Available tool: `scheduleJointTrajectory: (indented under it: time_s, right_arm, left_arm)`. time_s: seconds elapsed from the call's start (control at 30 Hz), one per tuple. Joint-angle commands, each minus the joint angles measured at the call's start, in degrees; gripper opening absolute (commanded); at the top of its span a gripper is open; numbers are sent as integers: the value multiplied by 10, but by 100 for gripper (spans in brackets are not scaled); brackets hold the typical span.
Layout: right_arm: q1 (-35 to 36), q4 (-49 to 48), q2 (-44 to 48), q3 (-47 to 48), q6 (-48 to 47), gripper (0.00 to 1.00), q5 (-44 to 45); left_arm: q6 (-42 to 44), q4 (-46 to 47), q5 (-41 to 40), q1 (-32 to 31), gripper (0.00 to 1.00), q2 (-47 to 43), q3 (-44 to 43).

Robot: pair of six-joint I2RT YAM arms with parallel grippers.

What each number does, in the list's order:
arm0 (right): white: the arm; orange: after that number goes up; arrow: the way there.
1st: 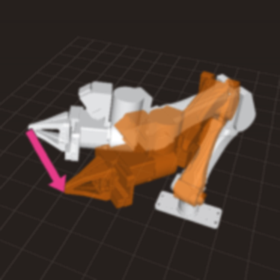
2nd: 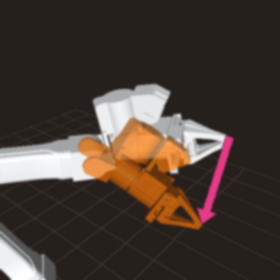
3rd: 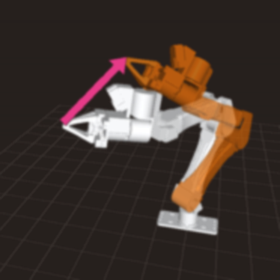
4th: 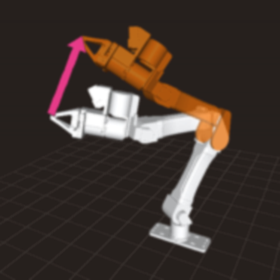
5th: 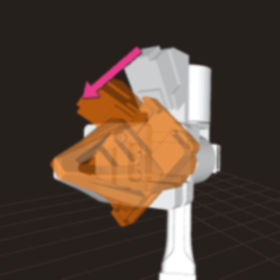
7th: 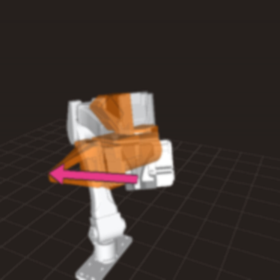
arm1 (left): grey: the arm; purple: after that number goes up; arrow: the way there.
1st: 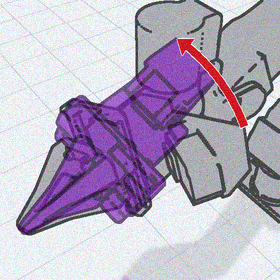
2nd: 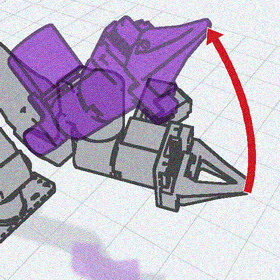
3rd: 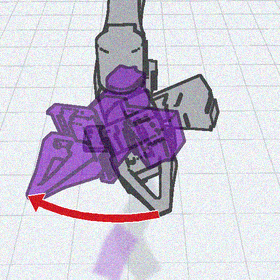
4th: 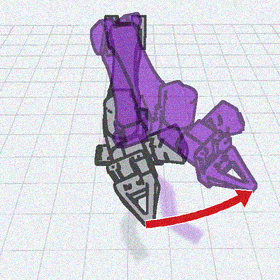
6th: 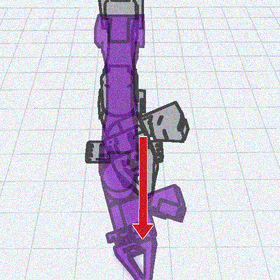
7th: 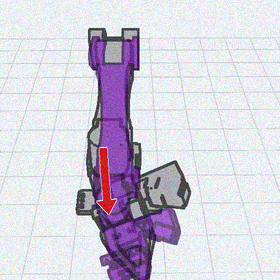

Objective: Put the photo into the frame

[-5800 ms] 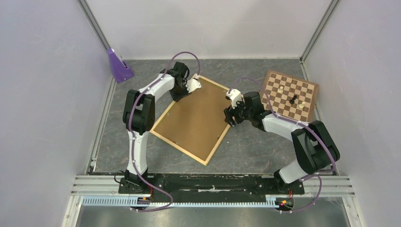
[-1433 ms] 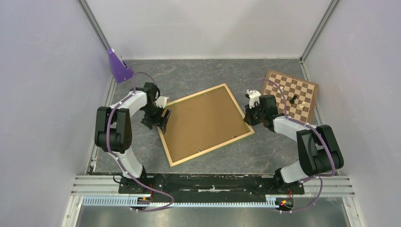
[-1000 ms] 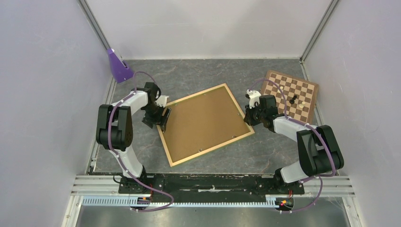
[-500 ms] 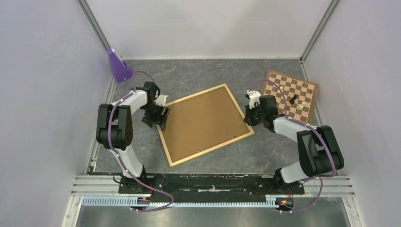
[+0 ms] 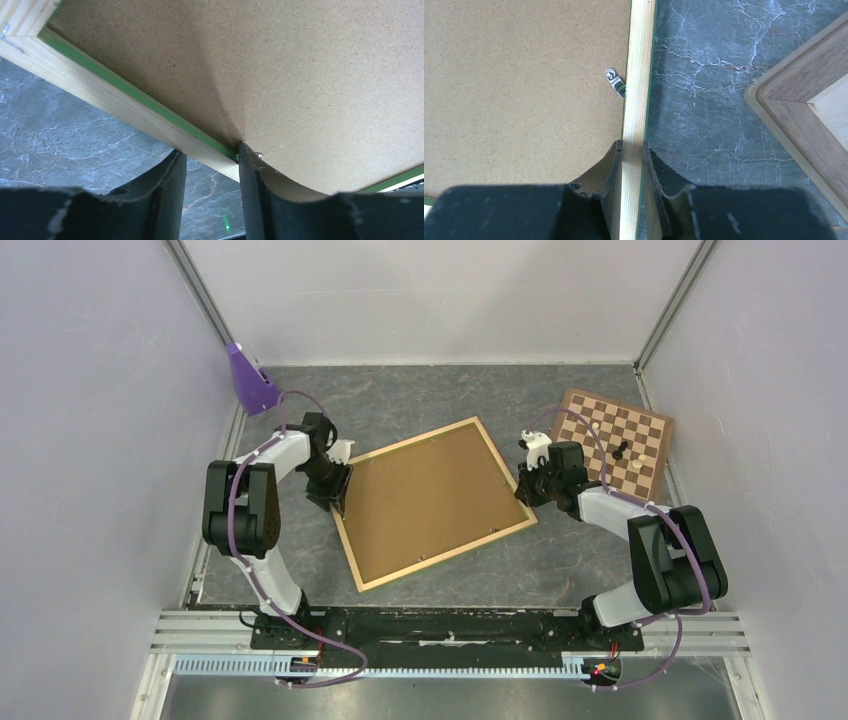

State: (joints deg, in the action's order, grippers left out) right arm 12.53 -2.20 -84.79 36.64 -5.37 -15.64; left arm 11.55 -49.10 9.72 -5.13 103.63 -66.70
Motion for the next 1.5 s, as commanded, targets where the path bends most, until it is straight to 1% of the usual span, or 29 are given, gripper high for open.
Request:
scheduleJointTrajectory:
  time_s: [0.0, 0.07, 0.17, 0.23, 0.3, 0.37, 0.4, 0.5, 0.67, 0.87, 1.0, 1.27, 1.47]
  right_arm:
    - [4, -8, 22, -3, 0, 14, -17]
    - [3, -7, 22, -4, 0, 14, -17]
    - [4, -9, 21, -4, 0, 14, -18]
    - [3, -9, 18, -3, 1, 14, -19]
    - [4, -9, 17, -3, 1, 14, -19]
    - [4, -9, 17, -3, 1, 14, -19]
    - [3, -9, 17, -3, 1, 14, -19]
    - [4, -9, 19, -3, 1, 14, -18]
    - [4, -9, 18, -3, 0, 14, -19]
    - [3, -9, 18, -3, 1, 14, -22]
    - [3, -9, 18, -4, 0, 14, -21]
    - [3, -8, 16, -3, 0, 14, -19]
    - [3, -9, 16, -3, 1, 14, -17]
  left_arm:
    - [10, 7, -2, 5, 44, -15, 14]
    - [18, 9, -2, 5, 43, -13, 19]
    - [15, 18, -1, 5, 43, -15, 30]
    - [8, 26, 7, 5, 49, -20, 33]
    - [0, 31, 14, 5, 63, -22, 29]
    - [-7, 31, 22, 5, 73, -19, 23]
    - [-10, 33, 25, 5, 80, -17, 21]
    - [-14, 33, 23, 5, 84, -9, 14]
    - [-18, 38, 14, 5, 86, -8, 12]
    - [-20, 41, -19, 6, 80, -13, 15]
    - [-18, 40, -26, 7, 77, -14, 15]
    - [2, 34, -28, 8, 72, -30, 36]
    - [11, 32, -12, 8, 68, -45, 52]
